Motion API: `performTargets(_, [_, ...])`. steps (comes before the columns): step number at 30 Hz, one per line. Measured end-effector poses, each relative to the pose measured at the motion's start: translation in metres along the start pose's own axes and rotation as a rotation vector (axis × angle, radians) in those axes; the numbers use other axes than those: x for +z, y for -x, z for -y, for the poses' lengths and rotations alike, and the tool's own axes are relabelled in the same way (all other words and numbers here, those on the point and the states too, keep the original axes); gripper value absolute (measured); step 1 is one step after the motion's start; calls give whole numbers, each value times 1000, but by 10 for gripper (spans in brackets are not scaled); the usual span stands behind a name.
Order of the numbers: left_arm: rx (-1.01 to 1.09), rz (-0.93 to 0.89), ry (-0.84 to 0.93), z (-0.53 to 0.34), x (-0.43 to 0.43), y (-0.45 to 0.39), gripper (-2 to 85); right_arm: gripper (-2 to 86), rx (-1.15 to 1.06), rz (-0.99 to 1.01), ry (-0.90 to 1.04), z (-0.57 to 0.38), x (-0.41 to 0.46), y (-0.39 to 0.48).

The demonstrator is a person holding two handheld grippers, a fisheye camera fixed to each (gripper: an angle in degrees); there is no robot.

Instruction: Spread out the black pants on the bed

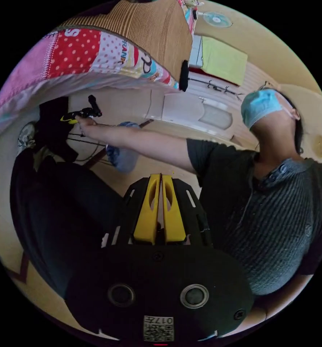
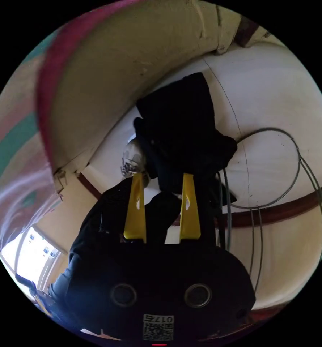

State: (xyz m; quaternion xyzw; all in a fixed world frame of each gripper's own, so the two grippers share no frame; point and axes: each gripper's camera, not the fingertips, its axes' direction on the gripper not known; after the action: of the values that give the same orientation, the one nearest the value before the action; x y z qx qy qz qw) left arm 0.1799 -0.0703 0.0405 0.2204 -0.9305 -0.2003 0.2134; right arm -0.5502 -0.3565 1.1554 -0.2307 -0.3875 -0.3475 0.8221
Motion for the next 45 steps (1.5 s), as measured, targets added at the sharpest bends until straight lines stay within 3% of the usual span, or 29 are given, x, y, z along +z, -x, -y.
performTargets(5, [22,-41,69,-24,33,14,-10,80,-25,84,248,7,60,-22])
performTargets(8, [16,-62,33,-38,36,14,-10,44,-42,474,273,-33,83,-27])
performTargets(10, [30,-109,-15,-47,35,5,-10,35,-189,923,302,-84,93,-13])
performTargets(16, [129,-106,-45,-52,36,-61,-10,19,-609,1297,90,-275,18,39])
performTargets(20, [249,-105,-46,-46,27,-114,-10,12,-766,1307,-61,-397,-44,48])
performTargets(26, [395,-54,-110,-25,-11,-204,-10,8,-1050,1320,-586,-595,-171,36])
performTargets(31, [492,67,-120,-16,-46,-270,-7,4,-1755,1440,-931,-773,-265,68])
performTargets(34, [505,92,-109,-6,-58,-285,3,3,-2136,1479,-1028,-863,-303,83])
performTargets(38, [425,65,5,26,-57,-283,84,4,-2475,1332,-1065,-978,-325,111])
performTargets(45, [63,-306,256,105,-7,-217,224,4,-2919,1091,-1060,-1156,-312,162])
